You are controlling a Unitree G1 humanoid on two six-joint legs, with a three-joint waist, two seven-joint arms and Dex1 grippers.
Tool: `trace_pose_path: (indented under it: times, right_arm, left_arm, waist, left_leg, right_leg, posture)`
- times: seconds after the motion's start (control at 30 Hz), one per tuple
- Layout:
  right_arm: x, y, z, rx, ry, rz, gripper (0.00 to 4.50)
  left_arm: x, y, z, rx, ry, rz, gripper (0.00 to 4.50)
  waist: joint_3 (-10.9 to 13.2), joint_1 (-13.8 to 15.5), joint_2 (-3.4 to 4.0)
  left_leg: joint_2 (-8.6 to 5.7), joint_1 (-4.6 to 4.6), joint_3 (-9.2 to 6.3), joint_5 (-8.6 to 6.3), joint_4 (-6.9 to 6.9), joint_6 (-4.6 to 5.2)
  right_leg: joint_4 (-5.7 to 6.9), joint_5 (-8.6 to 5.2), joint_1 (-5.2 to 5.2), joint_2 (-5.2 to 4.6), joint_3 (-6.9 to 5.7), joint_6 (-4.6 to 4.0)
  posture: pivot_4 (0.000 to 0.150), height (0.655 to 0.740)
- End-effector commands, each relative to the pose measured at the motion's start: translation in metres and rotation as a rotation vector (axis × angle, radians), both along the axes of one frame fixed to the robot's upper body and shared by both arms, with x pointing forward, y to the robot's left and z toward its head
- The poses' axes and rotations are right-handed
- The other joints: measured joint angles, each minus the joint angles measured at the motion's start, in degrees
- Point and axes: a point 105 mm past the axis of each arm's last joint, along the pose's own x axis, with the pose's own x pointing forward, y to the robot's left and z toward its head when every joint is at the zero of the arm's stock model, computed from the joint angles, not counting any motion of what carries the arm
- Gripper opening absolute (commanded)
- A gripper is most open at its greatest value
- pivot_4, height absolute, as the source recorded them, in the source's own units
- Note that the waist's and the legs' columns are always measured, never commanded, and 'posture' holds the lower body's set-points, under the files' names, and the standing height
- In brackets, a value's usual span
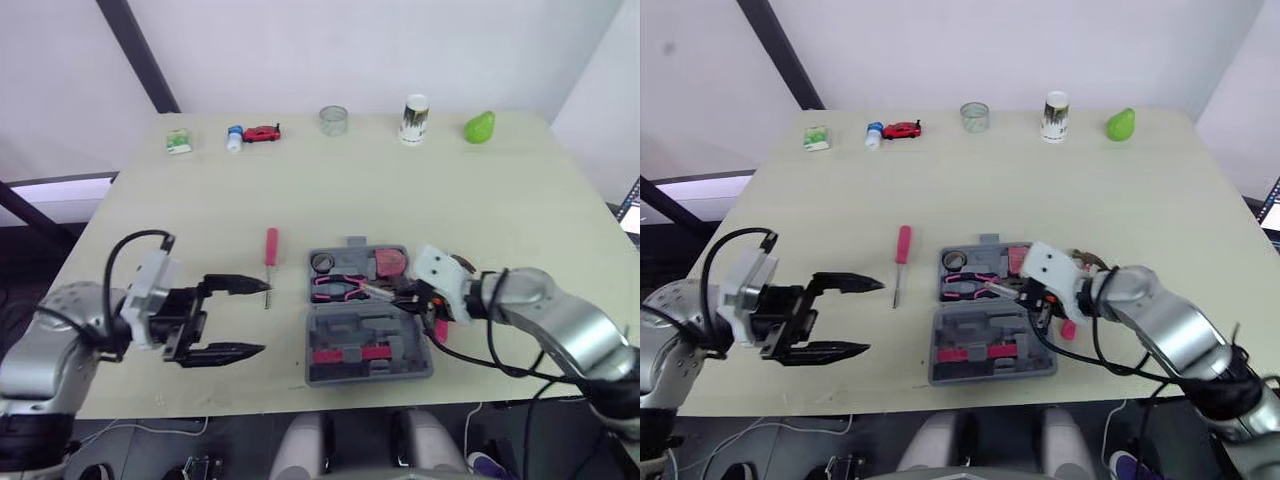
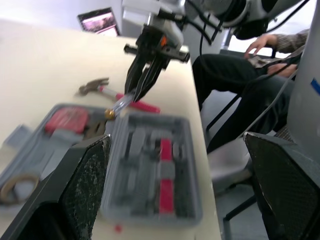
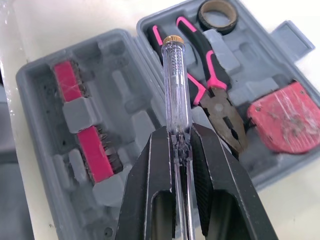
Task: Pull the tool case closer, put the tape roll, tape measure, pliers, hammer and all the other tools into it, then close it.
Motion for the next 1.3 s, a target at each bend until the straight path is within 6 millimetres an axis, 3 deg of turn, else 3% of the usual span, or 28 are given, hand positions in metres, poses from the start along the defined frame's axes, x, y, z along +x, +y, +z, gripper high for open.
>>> trace_pose_path:
  times: [0.03, 0.13, 0.27, 0.47, 0.6, 1.3]
  right_arm:
    - [0.001, 0.017, -0.001, -0.086, -0.007, 0.075, 0.03]
    - [0.010, 0.022, -0.007, -0.190, -0.080, 0.106, 0.03]
    - [0.000, 0.040, -0.015, -0.225, -0.054, 0.186, 0.03]
    - [0.005, 0.048, -0.026, -0.342, -0.103, 0.243, 0.03]
    - [0.012, 0.055, -0.028, -0.363, -0.134, 0.234, 0.03]
    - [0.006, 0.081, -0.038, -0.353, -0.139, 0.299, 0.03]
  left_arm:
    - [-0.004, 0.013, 0.008, 0.025, -0.059, 0.012, 4.50]
    - [-0.004, 0.017, 0.008, 0.031, -0.068, 0.032, 4.50]
    - [-0.008, 0.020, 0.003, 0.062, -0.069, 0.035, 4.50]
    - [-0.010, 0.021, 0.002, 0.079, -0.065, 0.032, 4.50]
    - [-0.008, 0.023, 0.002, 0.089, -0.069, 0.035, 4.50]
    - [0.001, 0.023, 0.003, 0.099, -0.086, 0.009, 4.50]
  waist:
    - [0.0, 0.0, 0.00]
    - [0.0, 0.5, 0.00]
    - [0.0, 0.2, -0.01]
    - [0.0, 0.0, 0.00]
    - [0.0, 0.1, -0.01]
    - [0.0, 0.0, 0.00]
  left_leg:
    - [0.00, -0.01, -0.03, 0.00, 0.00, 0.00]
    - [0.00, -0.07, -0.09, -0.01, 0.00, 0.01]
    - [-0.07, -0.16, -0.03, -0.01, 0.09, 0.01]
    - [-0.03, -0.14, -0.11, -0.01, 0.09, 0.01]
    - [-0.04, -0.14, -0.11, -0.01, 0.10, 0.01]
    - [-0.05, -0.14, -0.11, 0.00, 0.10, 0.00]
  right_leg:
    - [0.01, 0.00, -0.01, 0.00, -0.03, 0.00]
    - [-0.04, -0.01, 0.00, -0.06, -0.16, -0.01]
    - [-0.07, 0.01, 0.00, -0.19, -0.18, 0.02]
    - [0.02, 0.00, -0.01, -0.15, -0.28, 0.00]
    - [0.01, 0.01, 0.00, -0.16, -0.29, 0.00]
    - [0.03, 0.01, -0.01, -0.13, -0.31, 0.00]
  posture:
    - [0.150, 0.7400]
    - [0.150, 0.7400]
    - [0.150, 0.7400]
    - [0.150, 0.7400]
    - [0.150, 0.7400]
    - [0.150, 0.7400]
